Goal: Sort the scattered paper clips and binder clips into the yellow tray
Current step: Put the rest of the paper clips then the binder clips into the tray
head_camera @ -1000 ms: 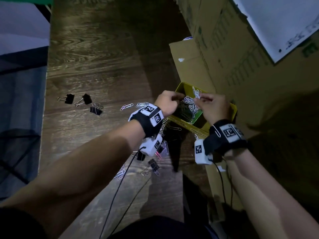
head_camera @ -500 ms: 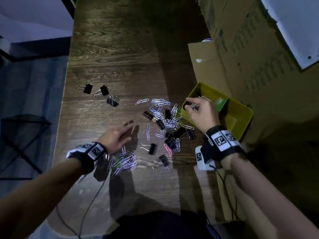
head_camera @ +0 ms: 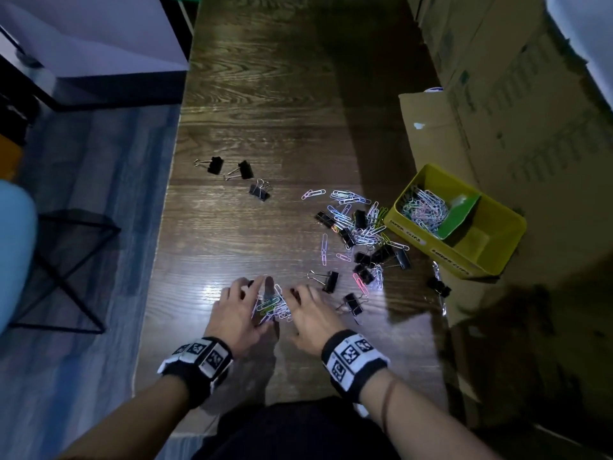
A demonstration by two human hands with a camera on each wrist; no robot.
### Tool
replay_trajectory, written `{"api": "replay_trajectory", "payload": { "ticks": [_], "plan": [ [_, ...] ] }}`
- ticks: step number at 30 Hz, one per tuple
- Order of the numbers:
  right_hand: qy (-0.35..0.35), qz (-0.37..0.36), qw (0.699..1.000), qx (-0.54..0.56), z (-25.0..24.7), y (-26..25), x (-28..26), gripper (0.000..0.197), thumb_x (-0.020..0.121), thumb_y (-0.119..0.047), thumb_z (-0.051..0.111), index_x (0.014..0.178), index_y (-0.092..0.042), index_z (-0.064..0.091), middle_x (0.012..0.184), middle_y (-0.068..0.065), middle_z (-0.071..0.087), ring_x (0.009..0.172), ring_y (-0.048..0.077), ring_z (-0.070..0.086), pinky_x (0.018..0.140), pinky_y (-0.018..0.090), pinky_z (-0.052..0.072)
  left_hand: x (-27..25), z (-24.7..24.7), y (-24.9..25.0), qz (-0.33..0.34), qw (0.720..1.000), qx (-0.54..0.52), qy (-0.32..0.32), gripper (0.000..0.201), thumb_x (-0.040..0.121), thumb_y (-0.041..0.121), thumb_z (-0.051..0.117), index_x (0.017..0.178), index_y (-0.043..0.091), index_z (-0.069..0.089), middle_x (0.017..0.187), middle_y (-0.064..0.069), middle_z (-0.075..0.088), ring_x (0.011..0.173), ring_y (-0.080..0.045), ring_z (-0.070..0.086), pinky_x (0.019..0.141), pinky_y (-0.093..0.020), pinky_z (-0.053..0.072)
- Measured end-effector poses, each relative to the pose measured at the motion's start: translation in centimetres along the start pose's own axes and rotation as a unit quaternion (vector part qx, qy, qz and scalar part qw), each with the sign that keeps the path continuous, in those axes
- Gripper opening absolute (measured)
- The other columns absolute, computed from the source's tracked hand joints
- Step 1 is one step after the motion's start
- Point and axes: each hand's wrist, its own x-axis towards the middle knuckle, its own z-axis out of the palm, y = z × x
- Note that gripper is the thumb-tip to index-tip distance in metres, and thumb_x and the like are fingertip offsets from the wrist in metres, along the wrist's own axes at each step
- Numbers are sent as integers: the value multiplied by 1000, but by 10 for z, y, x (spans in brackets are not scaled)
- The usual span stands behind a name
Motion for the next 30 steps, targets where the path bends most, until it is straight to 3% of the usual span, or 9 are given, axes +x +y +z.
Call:
{"api": "replay_trajectory", "payload": {
  "ticks": [4,6,9,13,17,20,27,30],
  "plan": [
    [53,70,994,-72,11,-16,17,73,82,-22,63,141,-3,26,133,17,35,121,31,37,96,40,42,0,4,7,-41,998,-7,-49,83,76,40,64,140,33,11,129,-6,30,110,-27,37,84,-38,49],
    [40,68,996,-48,9,-17,21,68,83,-8,54,142,-3,21,138,19,28,125,34,29,102,43,36,3,6,11,-42,998,-15,-47,76,79,38,61,140,31,17,130,-6,30,111,-28,36,88,-38,46],
    [40,53,998,-11,7,-14,22,66,80,10,46,141,-8,28,140,18,28,126,35,28,103,44,37,6,6,10,-31,998,-12,-52,62,82,36,60,137,31,32,132,-4,32,112,-28,36,95,-37,41],
    [29,79,993,80,16,-13,24,37,89,-1,45,125,-6,50,128,17,44,117,32,42,93,41,43,8,8,2,25,999,-20,-41,48,85,18,58,131,21,48,132,-5,40,115,-27,42,102,-33,36],
    [19,136,979,154,19,-15,26,27,88,-4,34,109,-11,51,112,16,52,105,32,56,87,41,46,10,3,-1,86,994,-9,-64,39,85,15,55,124,10,54,124,-10,46,109,-29,52,96,-31,40],
    [5,144,981,131,19,-16,24,23,92,-8,33,106,-9,51,112,19,54,105,31,56,87,39,45,12,2,-5,109,991,8,-80,34,87,13,51,120,9,56,119,-11,50,106,-31,54,93,-35,43],
    [33,104,987,119,21,-9,17,25,92,-5,46,115,-4,58,119,16,55,109,33,52,88,39,46,22,-6,3,122,984,83,-95,33,92,15,43,125,10,50,112,-12,57,102,-32,57,84,-37,43],
    [55,109,986,115,18,-7,17,21,91,-5,50,108,-4,62,113,17,59,105,33,55,87,37,47,31,-10,0,88,988,73,-100,25,92,16,46,113,11,60,99,-10,64,90,-27,62,73,-30,44]
  ]
}}
